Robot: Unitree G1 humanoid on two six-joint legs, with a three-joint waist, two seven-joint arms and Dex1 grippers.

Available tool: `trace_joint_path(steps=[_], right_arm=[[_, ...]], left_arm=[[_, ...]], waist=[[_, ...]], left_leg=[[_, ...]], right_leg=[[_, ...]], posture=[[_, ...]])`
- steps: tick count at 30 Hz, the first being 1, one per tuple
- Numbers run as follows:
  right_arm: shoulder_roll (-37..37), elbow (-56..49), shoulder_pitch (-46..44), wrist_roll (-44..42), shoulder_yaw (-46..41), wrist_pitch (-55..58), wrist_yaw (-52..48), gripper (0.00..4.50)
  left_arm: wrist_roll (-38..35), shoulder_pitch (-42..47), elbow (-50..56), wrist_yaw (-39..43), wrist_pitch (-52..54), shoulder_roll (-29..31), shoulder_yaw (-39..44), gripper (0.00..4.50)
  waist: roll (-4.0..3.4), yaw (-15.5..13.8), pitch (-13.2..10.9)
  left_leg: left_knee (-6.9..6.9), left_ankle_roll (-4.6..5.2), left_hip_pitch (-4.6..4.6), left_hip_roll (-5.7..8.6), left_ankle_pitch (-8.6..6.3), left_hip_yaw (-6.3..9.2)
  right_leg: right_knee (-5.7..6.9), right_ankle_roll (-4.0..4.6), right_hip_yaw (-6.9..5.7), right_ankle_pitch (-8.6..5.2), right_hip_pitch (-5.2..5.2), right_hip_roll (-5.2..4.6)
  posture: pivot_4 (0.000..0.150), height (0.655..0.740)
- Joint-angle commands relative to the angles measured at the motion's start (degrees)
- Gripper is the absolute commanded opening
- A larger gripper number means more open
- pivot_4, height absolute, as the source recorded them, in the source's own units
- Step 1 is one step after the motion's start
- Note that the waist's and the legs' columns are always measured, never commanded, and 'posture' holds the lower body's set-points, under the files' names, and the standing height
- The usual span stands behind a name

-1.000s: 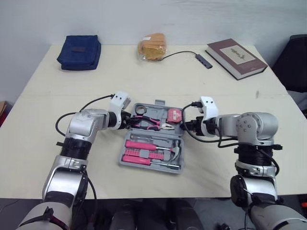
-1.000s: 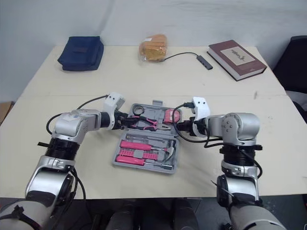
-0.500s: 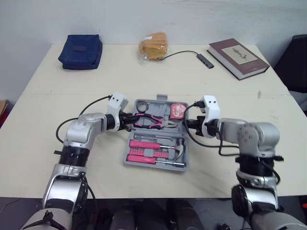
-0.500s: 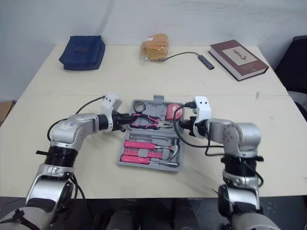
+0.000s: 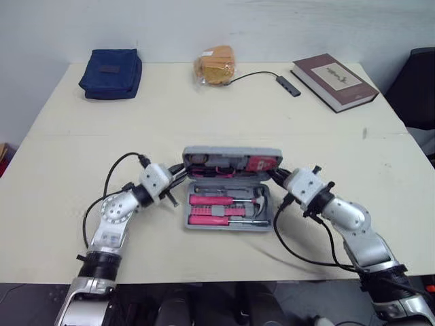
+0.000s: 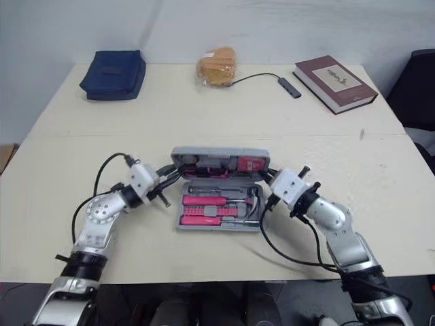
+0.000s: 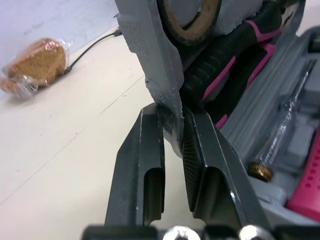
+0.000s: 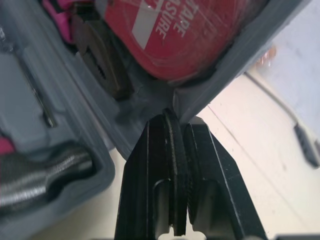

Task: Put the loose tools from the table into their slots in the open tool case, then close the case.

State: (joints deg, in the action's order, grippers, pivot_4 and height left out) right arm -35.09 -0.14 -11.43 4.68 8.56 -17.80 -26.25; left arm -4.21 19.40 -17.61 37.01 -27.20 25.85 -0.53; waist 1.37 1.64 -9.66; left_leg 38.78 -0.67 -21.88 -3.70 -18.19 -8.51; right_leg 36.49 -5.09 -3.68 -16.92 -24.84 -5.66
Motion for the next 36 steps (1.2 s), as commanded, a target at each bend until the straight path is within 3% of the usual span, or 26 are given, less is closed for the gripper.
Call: trace_joint_path(steps=[1, 3, 6, 10, 13, 18, 21, 25, 26, 30, 36], right_arm=[[-3.76, 5.26, 5.15, 8.66, 0.84, -8.48, 2.06, 0.00], [-3.79, 6.27, 6.79, 7.95, 0.94, -10.77, 1.81, 0.00], [-4.91, 4.55, 9.79, 8.37, -1.08, -13.39, 3.18, 1.13], [-9.26, 1.53, 18.89, 8.23, -8.65, -14.56, 5.21, 3.01], [-12.44, -2.29, 26.91, -0.85, -15.62, -12.65, 0.74, 3.01], [-13.81, -11.70, 34.19, -20.70, -19.49, -0.06, -9.82, 3.01], [-15.01, -19.60, 37.25, -30.06, -19.57, 8.09, -15.41, 2.20], [-15.34, -24.76, 37.90, -31.38, -17.85, 13.95, -18.73, 0.23], [-15.65, -26.61, 37.68, -31.66, -15.96, 15.81, -19.96, 0.00], [-14.89, -29.57, 31.79, -29.16, -6.03, 23.53, -22.59, 0.00], [-12.01, -23.85, 24.48, -22.14, 1.72, 24.35, -24.69, 0.00]], left_arm=[[1.44, -3.08, -3.19, 1.26, -5.25, 2.27, 0.13, 0.36], [1.44, -3.15, -3.48, 1.59, -6.57, 2.69, -0.36, 0.36], [1.66, -4.06, -3.35, 3.12, -8.62, 4.13, -1.03, 1.27], [-3.97, -9.35, -2.81, 1.45, 0.21, 7.50, 6.00, 3.00], [-12.18, -12.35, -2.23, 4.85, 9.27, 11.55, 12.41, 3.00], [-15.90, -10.22, 1.67, 8.29, 17.21, 12.86, 12.80, 3.00], [-16.00, -4.64, 2.25, 9.40, 20.53, 10.59, 10.40, 2.17], [-14.68, 0.19, 3.03, 10.41, 24.90, 8.62, 7.75, 0.42], [-13.75, 2.52, 2.68, 10.93, 26.18, 8.09, 6.08, 0.03], [-8.49, 14.37, -5.74, 15.50, 28.73, 5.18, -1.83, 0.03], [-3.99, 22.19, -16.42, 20.01, 23.93, 1.78, -6.48, 0.03]], waist=[[-0.01, -0.01, 0.04], [-0.03, -0.01, 0.07], [-0.04, -0.03, 0.09], [-0.05, -0.03, 0.02], [0.02, 0.00, 0.00], [0.02, -0.07, -0.04], [0.00, -0.66, -0.05], [0.02, -1.24, -0.04], [0.02, -1.40, -0.04], [0.15, -1.98, -0.09], [0.16, -1.41, -0.08]], left_leg=[[-0.20, 0.04, 0.41, -0.01, -0.09, 0.01], [-0.72, 0.34, 1.14, -0.15, -0.38, 0.09], [-0.77, 0.33, 1.52, -0.26, -0.53, 0.14], [-0.82, 0.27, 1.47, -0.34, -0.52, 0.16], [-0.79, 0.39, 1.50, -0.35, -0.62, 0.15], [-0.81, 0.31, 1.63, -0.56, -0.70, 0.18], [-0.80, 0.33, 1.60, -0.51, -0.68, 0.23], [-0.80, 0.28, 1.52, -0.51, -0.72, 0.20], [-0.80, 0.26, 1.53, -0.51, -0.75, 0.11], [-0.58, 0.32, 1.32, -0.17, -0.72, 0.16], [-0.65, 0.38, 1.26, -0.13, -0.73, 0.17]], right_leg=[[-0.13, 0.02, 0.00, -0.01, 0.39, 0.00], [-0.56, 0.04, -0.05, -0.02, 1.05, -0.01], [-0.63, 0.08, 0.00, -0.06, 1.40, 0.02], [-0.65, 0.06, 0.15, -0.08, 1.25, -0.01], [-0.67, 0.03, 0.16, -0.08, 1.28, -0.01], [-0.66, 0.13, 0.16, -0.11, 1.36, -0.01], [-0.63, 0.14, 0.14, -0.10, 1.36, 0.00], [-0.68, 0.14, 0.14, -0.10, 1.28, 0.13], [-0.70, 0.14, 0.21, -0.10, 1.27, 0.16], [-0.69, 0.12, -0.04, -0.09, 1.24, 0.24], [-0.83, 0.10, 0.04, -0.09, 1.17, 0.27]], posture=[[0.150, 0.7400], [0.150, 0.7400], [0.150, 0.7400], [0.150, 0.7400], [0.150, 0.7400], [0.150, 0.7400], [0.150, 0.7400], [0.150, 0.7400], [0.150, 0.7400], [0.150, 0.7400], [0.150, 0.7400]])
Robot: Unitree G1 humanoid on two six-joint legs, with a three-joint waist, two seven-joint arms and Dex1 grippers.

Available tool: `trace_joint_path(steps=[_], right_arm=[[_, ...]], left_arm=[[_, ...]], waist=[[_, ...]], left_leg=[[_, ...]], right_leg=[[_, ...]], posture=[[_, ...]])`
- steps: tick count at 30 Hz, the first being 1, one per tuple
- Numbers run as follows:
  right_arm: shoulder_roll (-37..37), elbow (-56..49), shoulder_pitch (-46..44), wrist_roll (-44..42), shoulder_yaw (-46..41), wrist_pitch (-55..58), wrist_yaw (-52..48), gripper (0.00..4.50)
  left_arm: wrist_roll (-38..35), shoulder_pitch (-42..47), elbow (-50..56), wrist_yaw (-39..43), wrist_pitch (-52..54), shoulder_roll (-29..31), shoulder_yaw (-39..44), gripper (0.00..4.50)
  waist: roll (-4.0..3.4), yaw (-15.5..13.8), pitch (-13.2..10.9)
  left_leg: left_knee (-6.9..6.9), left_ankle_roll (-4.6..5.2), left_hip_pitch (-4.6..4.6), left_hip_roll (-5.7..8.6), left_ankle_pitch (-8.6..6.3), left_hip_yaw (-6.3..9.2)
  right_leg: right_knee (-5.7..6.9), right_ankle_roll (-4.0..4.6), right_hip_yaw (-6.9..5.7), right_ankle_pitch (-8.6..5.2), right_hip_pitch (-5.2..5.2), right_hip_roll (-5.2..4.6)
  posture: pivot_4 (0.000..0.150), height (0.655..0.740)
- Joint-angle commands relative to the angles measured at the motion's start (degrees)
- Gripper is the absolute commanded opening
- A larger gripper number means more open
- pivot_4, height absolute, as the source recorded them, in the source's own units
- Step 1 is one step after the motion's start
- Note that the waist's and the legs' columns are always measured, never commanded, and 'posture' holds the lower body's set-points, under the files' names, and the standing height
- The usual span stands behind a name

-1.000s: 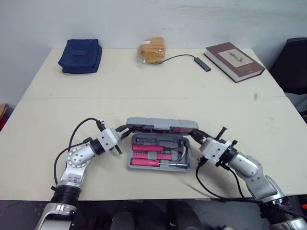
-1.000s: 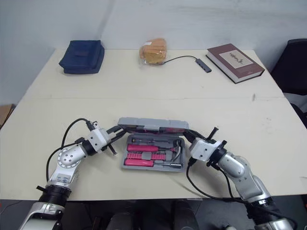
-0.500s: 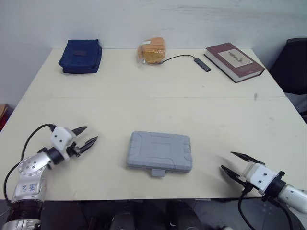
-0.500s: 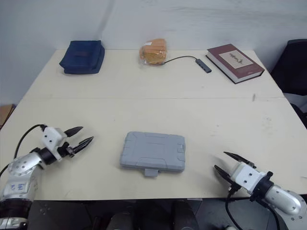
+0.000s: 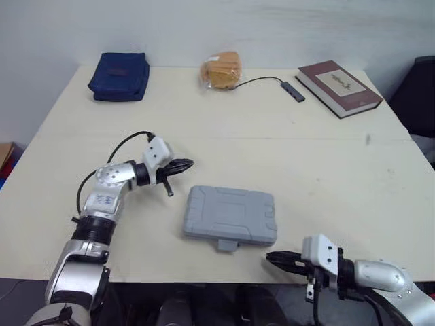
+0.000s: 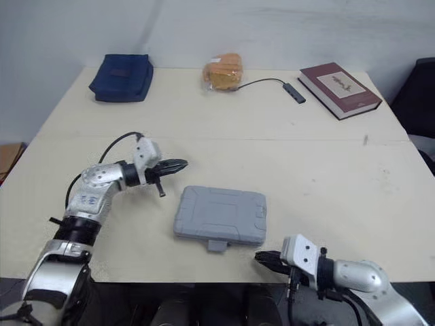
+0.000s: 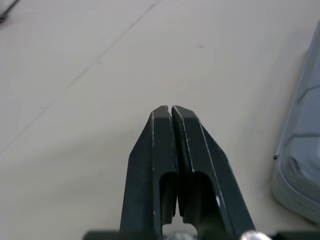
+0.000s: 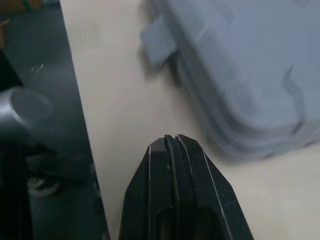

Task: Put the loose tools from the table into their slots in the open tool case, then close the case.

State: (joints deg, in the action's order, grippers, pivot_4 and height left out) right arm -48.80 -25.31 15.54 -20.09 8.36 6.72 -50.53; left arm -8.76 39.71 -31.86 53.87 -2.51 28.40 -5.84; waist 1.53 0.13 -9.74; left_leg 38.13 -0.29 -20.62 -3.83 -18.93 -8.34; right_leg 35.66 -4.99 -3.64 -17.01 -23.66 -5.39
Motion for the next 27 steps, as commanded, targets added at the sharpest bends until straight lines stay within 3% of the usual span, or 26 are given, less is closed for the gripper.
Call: trace_joint_path(steps=[1, 8, 14, 23, 27], right_arm=[[2.39, 2.07, -3.24, 3.25, 2.30, -0.36, -0.32, 0.00], [3.30, 10.17, -10.54, 9.99, 4.13, -3.09, -2.17, 0.00], [5.70, 18.77, -17.30, 11.80, 2.68, -5.28, -0.37, 0.00], [9.09, 32.38, -26.28, 12.10, 1.46, -12.90, -1.07, 0.00], [8.84, 30.41, -24.39, 5.95, -2.46, -14.95, -4.39, 0.00]], left_arm=[[0.80, 2.24, -2.92, 4.24, -1.12, -1.05, -1.51, 0.03], [-0.74, -1.97, -0.09, 14.44, -1.77, 0.84, -2.58, 0.03], [-6.31, -19.07, 21.15, 11.48, 5.26, 4.75, 2.69, 0.03], [-7.79, -33.06, 34.48, -1.54, 11.14, 2.34, 9.19, 0.03], [-10.91, -37.73, 41.98, 0.32, 16.69, 6.11, 10.55, 0.03]], waist=[[0.00, 0.16, 0.00], [0.01, 0.36, 0.00], [-0.01, 1.42, 0.01], [0.00, 1.29, 0.03], [-0.04, 1.30, 0.00]], left_leg=[[0.04, -0.20, -0.11, -0.01, 0.11, -0.04], [0.46, -0.29, -0.47, -0.05, 0.20, -0.13], [0.56, 0.01, -0.40, -0.16, 0.04, 0.33], [0.77, 0.23, -0.39, -0.26, -0.04, 0.56], [0.75, 0.21, -0.50, -0.23, -0.03, 0.61]], right_leg=[[-0.02, 0.00, -0.03, 0.00, -0.08, 0.02], [0.16, -0.01, -0.24, 0.01, -0.22, 0.03], [0.33, -0.01, -0.19, 0.02, -0.18, -0.14], [0.25, -0.06, -0.34, 0.19, 0.07, -0.77], [0.23, -0.05, -0.48, 0.18, 0.04, -0.86]], posture=[[0.150, 0.7400], [0.150, 0.7400], [0.150, 0.7400], [0.150, 0.7400], [0.150, 0.7400]])
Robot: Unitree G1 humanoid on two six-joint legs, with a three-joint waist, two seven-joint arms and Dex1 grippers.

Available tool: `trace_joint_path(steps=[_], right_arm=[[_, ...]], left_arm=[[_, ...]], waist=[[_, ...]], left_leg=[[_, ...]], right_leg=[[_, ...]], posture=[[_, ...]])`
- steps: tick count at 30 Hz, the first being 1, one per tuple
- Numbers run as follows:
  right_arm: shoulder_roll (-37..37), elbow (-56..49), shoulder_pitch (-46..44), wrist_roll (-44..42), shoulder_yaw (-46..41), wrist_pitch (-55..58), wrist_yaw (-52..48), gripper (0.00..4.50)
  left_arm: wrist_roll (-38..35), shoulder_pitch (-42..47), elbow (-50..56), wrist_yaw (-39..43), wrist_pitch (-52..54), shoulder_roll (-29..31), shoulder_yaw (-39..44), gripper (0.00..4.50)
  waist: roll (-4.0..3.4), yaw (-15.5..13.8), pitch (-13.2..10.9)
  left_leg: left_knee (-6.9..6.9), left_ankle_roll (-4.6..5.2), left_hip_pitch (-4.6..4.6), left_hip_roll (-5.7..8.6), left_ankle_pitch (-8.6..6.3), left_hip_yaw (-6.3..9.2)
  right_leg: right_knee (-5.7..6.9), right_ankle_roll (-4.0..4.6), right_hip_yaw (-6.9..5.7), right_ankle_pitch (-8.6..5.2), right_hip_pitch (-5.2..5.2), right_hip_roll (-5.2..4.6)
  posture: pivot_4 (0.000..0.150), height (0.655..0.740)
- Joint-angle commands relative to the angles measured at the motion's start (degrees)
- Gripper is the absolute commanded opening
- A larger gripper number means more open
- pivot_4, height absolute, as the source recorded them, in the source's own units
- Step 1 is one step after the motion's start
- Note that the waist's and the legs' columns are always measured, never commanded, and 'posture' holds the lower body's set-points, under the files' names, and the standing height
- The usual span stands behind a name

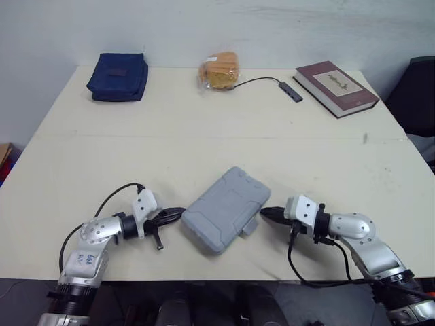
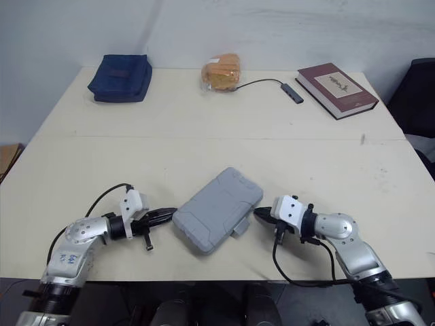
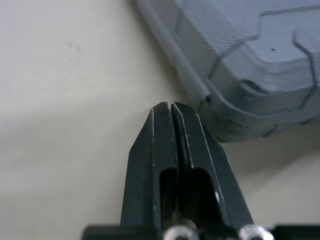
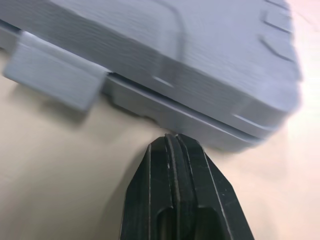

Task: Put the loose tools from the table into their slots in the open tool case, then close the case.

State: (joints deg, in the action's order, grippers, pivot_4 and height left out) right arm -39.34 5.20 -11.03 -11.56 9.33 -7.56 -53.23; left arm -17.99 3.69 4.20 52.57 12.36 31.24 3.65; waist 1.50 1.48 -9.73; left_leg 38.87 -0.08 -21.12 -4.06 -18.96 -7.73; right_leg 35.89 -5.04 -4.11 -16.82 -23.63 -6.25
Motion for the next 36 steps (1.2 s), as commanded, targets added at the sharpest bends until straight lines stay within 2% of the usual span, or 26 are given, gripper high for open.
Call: trace_joint_path(steps=[1, 4, 7, 11, 16, 22, 26, 36], right_arm=[[-0.82, -0.74, 2.82, -3.01, -4.09, -0.68, -2.06, 0.00], [-1.88, -3.18, 6.35, -4.68, -7.95, -2.96, -3.23, 0.00], [-2.25, -8.06, 11.90, -6.90, -14.23, -6.84, -2.42, 0.00], [-1.91, -18.11, 17.33, -10.06, -12.82, -2.74, -3.83, 0.00], [-1.07, -25.95, 20.85, -9.08, -8.28, 1.53, -3.01, 0.00], [2.45, -24.56, 17.79, -3.50, -4.84, 1.85, 1.31, 0.00], [2.77, -23.10, 16.62, -1.34, -3.09, 2.06, 0.98, 0.00], [3.71, -20.34, 14.38, 1.54, 0.37, 3.61, 1.04, 0.00]], left_arm=[[-1.25, -2.09, 6.91, 1.99, 1.90, 4.32, 0.85, 0.03], [-5.08, -1.21, 10.15, 2.41, 4.59, 5.55, 2.21, 0.03], [-12.94, 6.02, 13.90, 4.43, 9.63, 5.38, 2.60, 0.03], [-15.31, 13.21, 16.23, 5.99, 17.67, 6.42, -3.41, 0.03], [-5.76, 22.89, 9.38, 5.69, 13.62, 2.12, -14.44, 0.03], [9.68, 28.34, -3.54, 4.30, 0.65, -2.63, -25.75, 0.03], [12.10, 27.23, -5.34, 6.49, 2.48, -1.84, -28.48, 0.03], [12.12, 24.61, -4.06, 7.16, 3.43, -2.65, -29.43, 0.03]], waist=[[-0.05, -0.07, -0.03], [-0.36, -0.18, -0.19], [-0.59, -1.20, -0.35], [-0.74, -1.25, -0.35], [-0.72, -1.42, -0.38], [-0.70, -1.42, -0.39], [-0.69, -1.47, -0.37], [-0.70, -1.43, -0.27]], left_leg=[[-0.02, -0.01, -0.05, 0.01, 0.00, 0.05], [-0.04, 0.01, -0.06, 0.10, 0.01, 0.12], [-0.07, 0.05, -0.14, 0.21, 0.03, 0.21], [-0.05, -0.03, -0.05, 0.25, 0.10, 0.17], [-0.07, -0.38, -0.03, 0.31, 0.22, 0.08], [-0.03, -0.32, -0.06, 0.30, 0.20, 0.04], [0.02, -0.31, -0.10, 0.30, 0.19, 0.01], [0.09, 0.01, -0.01, 0.28, 0.03, 0.05]], right_leg=[[-0.03, 0.00, -0.06, 0.00, -0.01, -0.01], [-0.04, 0.04, -0.13, -0.03, 0.00, -0.09], [-0.04, 0.03, -0.22, -0.02, 0.00, -0.17], [-0.05, -0.04, -0.18, 0.02, 0.09, 0.07], [-0.11, -0.07, -0.03, 0.02, 0.05, 0.68], [-0.11, -0.04, 0.04, 0.01, -0.02, 0.75], [-0.20, -0.04, 0.05, 0.01, 0.00, 0.74], [-0.13, -0.03, 0.04, 0.00, 0.09, 0.72]], posture=[[0.150, 0.7400], [0.150, 0.7400], [0.150, 0.7400], [0.150, 0.7400], [0.150, 0.7400], [0.150, 0.7400], [0.150, 0.7400], [0.150, 0.7400]])
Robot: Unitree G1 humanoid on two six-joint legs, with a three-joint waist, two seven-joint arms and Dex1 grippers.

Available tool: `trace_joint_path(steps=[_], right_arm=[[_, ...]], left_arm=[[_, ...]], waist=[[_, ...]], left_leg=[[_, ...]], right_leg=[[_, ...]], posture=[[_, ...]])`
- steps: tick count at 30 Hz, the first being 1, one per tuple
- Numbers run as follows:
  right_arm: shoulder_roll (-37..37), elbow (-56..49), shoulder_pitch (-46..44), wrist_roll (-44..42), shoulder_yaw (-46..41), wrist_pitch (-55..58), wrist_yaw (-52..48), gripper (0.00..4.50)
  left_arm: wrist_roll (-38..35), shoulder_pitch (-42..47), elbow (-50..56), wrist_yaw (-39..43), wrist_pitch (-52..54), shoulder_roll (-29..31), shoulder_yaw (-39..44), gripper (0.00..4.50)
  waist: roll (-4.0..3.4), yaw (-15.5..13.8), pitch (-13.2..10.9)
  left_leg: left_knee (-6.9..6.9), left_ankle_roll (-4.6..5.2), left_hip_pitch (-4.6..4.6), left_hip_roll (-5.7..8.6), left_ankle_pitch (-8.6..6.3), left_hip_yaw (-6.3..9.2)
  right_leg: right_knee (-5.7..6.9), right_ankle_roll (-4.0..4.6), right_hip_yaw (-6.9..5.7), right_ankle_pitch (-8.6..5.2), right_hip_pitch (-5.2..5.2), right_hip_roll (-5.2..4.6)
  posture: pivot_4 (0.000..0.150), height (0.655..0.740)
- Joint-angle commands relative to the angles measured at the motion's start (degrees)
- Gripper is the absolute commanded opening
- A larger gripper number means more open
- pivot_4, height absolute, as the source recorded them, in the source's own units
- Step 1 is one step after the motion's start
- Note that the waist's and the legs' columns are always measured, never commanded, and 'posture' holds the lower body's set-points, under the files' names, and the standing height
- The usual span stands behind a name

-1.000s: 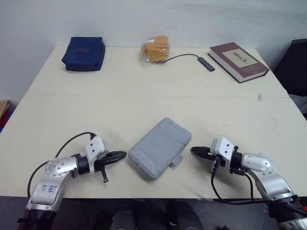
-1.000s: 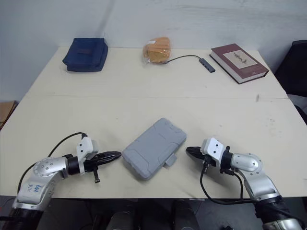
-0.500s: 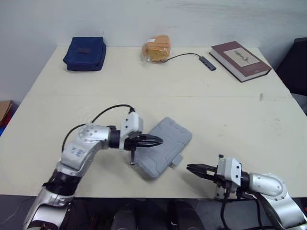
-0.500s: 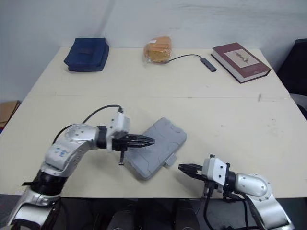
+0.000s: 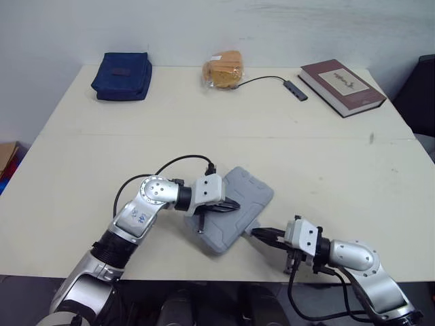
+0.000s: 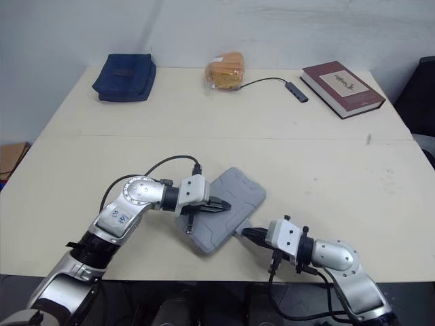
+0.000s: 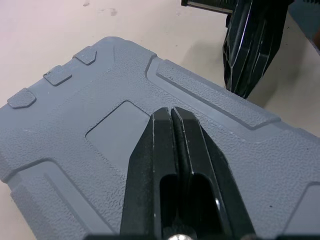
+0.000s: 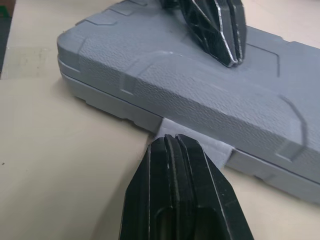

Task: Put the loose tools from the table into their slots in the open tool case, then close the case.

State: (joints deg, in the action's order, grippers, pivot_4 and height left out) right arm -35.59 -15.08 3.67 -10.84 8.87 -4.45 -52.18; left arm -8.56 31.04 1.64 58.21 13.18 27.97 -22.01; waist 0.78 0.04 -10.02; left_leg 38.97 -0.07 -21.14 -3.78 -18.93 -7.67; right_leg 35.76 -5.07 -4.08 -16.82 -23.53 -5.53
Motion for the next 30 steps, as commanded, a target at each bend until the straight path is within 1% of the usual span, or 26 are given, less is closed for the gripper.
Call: trace_joint_path(steps=[1, 3, 6, 7, 10, 12, 14, 16, 21, 25, 27, 30], right_arm=[[0.11, 0.42, -0.53, 1.14, 1.09, 0.81, 0.12, 0.00], [1.09, 2.10, -1.44, 2.36, 1.42, -0.72, 1.08, 0.00], [1.91, 6.87, -4.18, 5.09, 3.35, -1.11, 1.26, 0.00], [2.07, 8.28, -5.08, 6.30, 3.80, -1.96, 1.55, 0.00], [4.02, 11.39, -7.43, 6.45, 3.49, 0.94, 3.61, 0.00], [4.18, 13.15, -9.21, 7.12, 3.98, -0.69, 2.92, 0.00], [4.66, 13.75, -10.83, 6.78, 4.03, -0.07, 2.67, 0.00], [4.96, 13.13, -11.65, 6.54, 4.18, 1.41, 2.78, 0.00], [5.02, 7.73, -12.32, 4.13, 3.73, 9.28, 2.41, 0.00], [4.22, 6.83, -14.29, 4.88, 4.87, 12.62, 0.85, 0.00], [4.42, 5.64, -14.37, 4.23, 5.07, 13.27, 0.16, 0.00], [3.53, 1.92, -13.00, 2.03, 3.99, 11.74, -1.92, 0.00]], left_arm=[[2.83, -2.80, -1.38, 1.54, 2.78, 0.66, -3.81, 0.03], [3.14, -2.96, -1.14, 1.39, 3.25, 0.80, -3.84, 0.03], [5.89, -2.51, -4.05, -1.27, 1.24, -0.08, -4.24, 0.03], [6.36, -2.43, -4.56, -0.96, 0.74, 0.05, -4.59, 0.03], [6.47, -2.41, -5.57, 1.17, -0.05, 0.90, -5.11, 0.03], [6.50, -2.20, -6.73, 1.44, -0.69, 0.93, -4.94, 0.03], [6.30, -1.77, -9.03, 0.21, -2.02, -0.03, -3.84, 0.03], [6.76, -1.36, -11.18, 0.31, -3.47, -0.04, -3.62, 0.03], [6.68, -1.41, -13.62, 1.12, -5.51, 0.21, -3.33, 0.03], [6.13, -2.91, -13.62, 0.67, -6.31, 0.04, -2.51, 0.03], [4.18, -3.61, -12.15, 0.93, -6.26, -0.10, -0.60, 0.03], [-0.38, -3.20, -8.94, -0.41, -3.16, -0.05, 5.35, 0.03]], waist=[[0.02, 0.01, 0.03], [0.05, 0.01, 0.07], [0.04, 0.05, 0.17], [0.08, 0.08, 0.34], [0.45, 0.31, 0.72], [0.63, 0.79, 0.83], [0.58, 1.13, 0.88], [0.57, 1.46, 0.98], [0.53, 1.58, 1.01], [0.44, 1.61, 1.06], [0.42, 1.62, 1.07], [0.29, 1.70, 1.01]], left_leg=[[0.00, 0.00, 0.00, 0.00, 0.00, 0.00], [0.00, 0.00, 0.02, 0.00, 0.00, 0.00], [0.01, 0.00, 0.05, 0.00, 0.00, 0.00], [0.02, 0.01, 0.06, 0.00, 0.00, 0.00], [0.00, 0.00, 0.24, -0.05, 0.01, -0.01], [-0.10, -0.03, 0.57, -0.14, 0.01, -0.02], [-0.20, -0.10, 1.02, -0.41, -0.03, 0.01], [-0.30, -0.11, 1.08, -0.48, -0.02, 0.04], [-0.48, -0.25, 1.10, -0.60, 0.03, 0.06], [-0.69, -0.37, 1.19, -0.61, 0.13, 0.04], [-0.75, -0.38, 1.25, -0.61, 0.13, 0.05], [-0.88, -0.41, 1.29, -0.63, 0.15, 0.04]], right_leg=[[0.00, 0.00, 0.00, 0.00, 0.01, 0.00], [-0.01, 0.00, -0.01, 0.00, 0.02, 0.00], [0.00, 0.01, -0.01, -0.01, 0.06, 0.01], [0.00, 0.01, 0.00, 0.00, 0.06, 0.00], [0.05, 0.04, 0.00, -0.02, 0.17, 0.03], [0.08, 0.15, 0.00, -0.08, 0.43, 0.03], [0.00, 0.30, -0.02, -0.16, 0.92, -0.03], [-0.12, 0.49, -0.02, -0.26, 1.03, -0.14], [-0.07, 0.35, -0.03, -0.18, 0.96, -0.19], [-0.07, 0.41, -0.04, -0.18, 0.93, -0.16], [-0.07, 0.44, -0.03, -0.19, 0.94, -0.13], [-0.06, 0.48, 0.01, -0.21, 0.88, -0.08]], posture=[[0.150, 0.7400], [0.150, 0.7400], [0.150, 0.7400], [0.150, 0.7400], [0.150, 0.7400], [0.150, 0.7400], [0.150, 0.7400], [0.150, 0.7400], [0.150, 0.7400], [0.150, 0.7400], [0.150, 0.7400], [0.150, 0.7400]])
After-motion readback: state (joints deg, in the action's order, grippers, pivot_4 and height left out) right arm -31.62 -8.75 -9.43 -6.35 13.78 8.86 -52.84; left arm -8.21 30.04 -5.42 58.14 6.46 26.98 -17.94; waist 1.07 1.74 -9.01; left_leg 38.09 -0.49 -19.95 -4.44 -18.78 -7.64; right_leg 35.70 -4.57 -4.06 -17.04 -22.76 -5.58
